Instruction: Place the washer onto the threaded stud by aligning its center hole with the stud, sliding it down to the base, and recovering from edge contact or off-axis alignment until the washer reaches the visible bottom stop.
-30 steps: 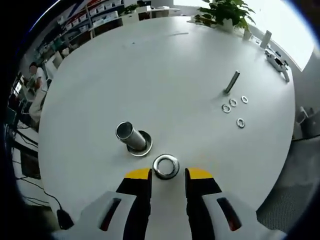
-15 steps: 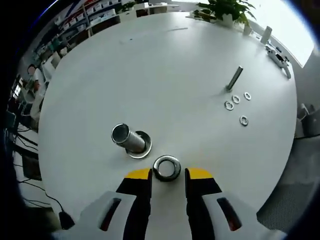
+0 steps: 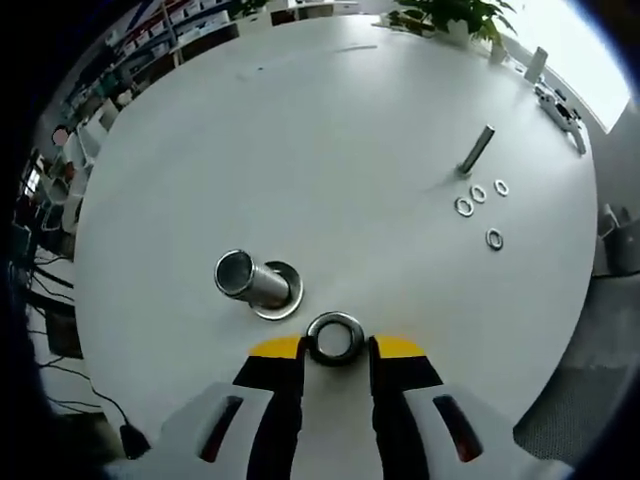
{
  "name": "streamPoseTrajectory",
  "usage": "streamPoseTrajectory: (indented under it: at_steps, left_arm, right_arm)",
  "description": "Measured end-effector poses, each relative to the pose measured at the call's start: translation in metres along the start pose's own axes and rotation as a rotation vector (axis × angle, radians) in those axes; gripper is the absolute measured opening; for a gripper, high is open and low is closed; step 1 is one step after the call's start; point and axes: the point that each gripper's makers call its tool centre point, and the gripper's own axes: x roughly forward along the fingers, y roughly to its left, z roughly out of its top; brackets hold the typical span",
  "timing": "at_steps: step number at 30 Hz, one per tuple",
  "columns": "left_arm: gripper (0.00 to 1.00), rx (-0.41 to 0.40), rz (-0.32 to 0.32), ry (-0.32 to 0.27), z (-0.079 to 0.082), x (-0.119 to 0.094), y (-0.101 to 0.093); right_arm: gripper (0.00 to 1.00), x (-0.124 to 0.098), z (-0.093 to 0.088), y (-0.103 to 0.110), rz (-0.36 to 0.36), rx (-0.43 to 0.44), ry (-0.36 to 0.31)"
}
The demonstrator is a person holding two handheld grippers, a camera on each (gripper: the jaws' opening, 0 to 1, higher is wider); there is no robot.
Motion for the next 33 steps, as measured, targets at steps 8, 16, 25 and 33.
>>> streamPoseTrajectory:
  at_steps: [8,16,25,33]
  left_arm:
    - [0.23,0.029,-0.019,0.052,0.0004,0.0015,-0.0006]
    - [0.22,0.01,-0.016,0.075,0.0013,0.0012,0.0]
    - [0.22,0.057,-0.029,0.105,0.0,-0.0001,-0.0017]
    - [0.22,0.093,-0.032,0.123,-0.0004,-0.0011,-0.0033]
  right_arm:
    - [0.43,-0.0002,0.0002,-0.0004,-0.003,0.002,0.001]
    - [0.43,-0.0001,-0.0006,-0.0014,-0.008,0.005,0.003]
    - [0.43,0.0,-0.0014,-0.0024,-0.013,0.005,0.007]
    - [0.43,-0.0003,-0.0021,-0.0026,-0.016,0.005,0.01]
